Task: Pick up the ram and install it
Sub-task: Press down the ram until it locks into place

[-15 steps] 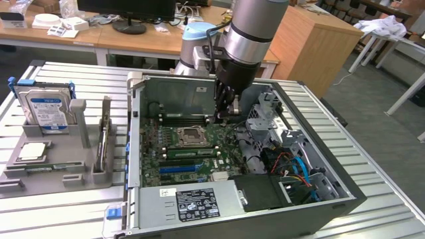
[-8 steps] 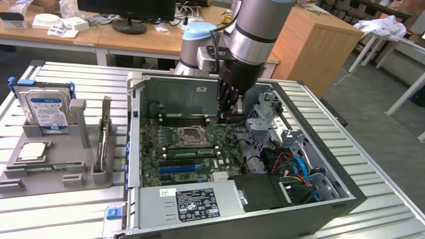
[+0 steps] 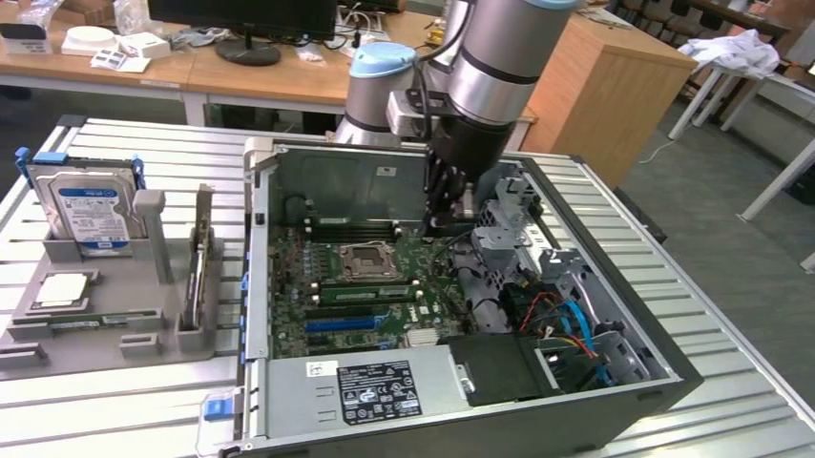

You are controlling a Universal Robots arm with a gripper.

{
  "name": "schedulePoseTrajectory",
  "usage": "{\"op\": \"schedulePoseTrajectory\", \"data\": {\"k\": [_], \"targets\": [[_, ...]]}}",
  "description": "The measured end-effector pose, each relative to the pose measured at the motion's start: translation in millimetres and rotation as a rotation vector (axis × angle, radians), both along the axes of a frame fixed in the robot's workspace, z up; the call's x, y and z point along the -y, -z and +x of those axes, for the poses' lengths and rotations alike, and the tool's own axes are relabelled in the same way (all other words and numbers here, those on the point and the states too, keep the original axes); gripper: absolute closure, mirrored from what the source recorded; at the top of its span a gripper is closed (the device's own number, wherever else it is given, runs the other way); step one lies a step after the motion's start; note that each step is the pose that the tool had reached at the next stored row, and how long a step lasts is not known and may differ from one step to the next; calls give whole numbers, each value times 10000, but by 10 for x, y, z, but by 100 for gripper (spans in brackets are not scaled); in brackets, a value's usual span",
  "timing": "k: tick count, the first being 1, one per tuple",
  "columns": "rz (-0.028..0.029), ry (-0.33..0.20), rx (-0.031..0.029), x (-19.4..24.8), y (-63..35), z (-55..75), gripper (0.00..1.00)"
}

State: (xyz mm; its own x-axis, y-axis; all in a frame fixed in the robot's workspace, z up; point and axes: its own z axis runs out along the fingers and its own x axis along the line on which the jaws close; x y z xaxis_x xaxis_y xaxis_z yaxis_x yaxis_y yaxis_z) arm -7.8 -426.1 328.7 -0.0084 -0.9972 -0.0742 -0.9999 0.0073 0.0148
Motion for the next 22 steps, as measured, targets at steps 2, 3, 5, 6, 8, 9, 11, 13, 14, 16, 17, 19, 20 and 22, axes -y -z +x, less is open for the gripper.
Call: {"op": "schedulePoseTrajectory", "data": {"k": [2, 3, 5, 6, 8, 9, 11, 13, 14, 16, 17, 19, 20, 22], "targets": [[0, 4, -1, 0, 0, 17, 89], [0, 6, -1, 0, 0, 22, 89], [0, 7, -1, 0, 0, 22, 89], [1, 7, 0, 0, 0, 22, 89], [0, 7, -1, 0, 0, 22, 89], [0, 6, -1, -2, 1, 23, 89], [0, 6, 0, -18, 6, 23, 89], [0, 7, -1, -34, 9, 22, 89], [0, 6, -1, -42, 11, 22, 89], [0, 6, -1, -63, 13, 22, 89], [1, 6, 0, -71, 15, 23, 89], [0, 5, -1, -72, 14, 23, 89], [0, 5, 0, -72, 14, 23, 89], [2, 6, 0, -72, 17, 22, 89]]}}
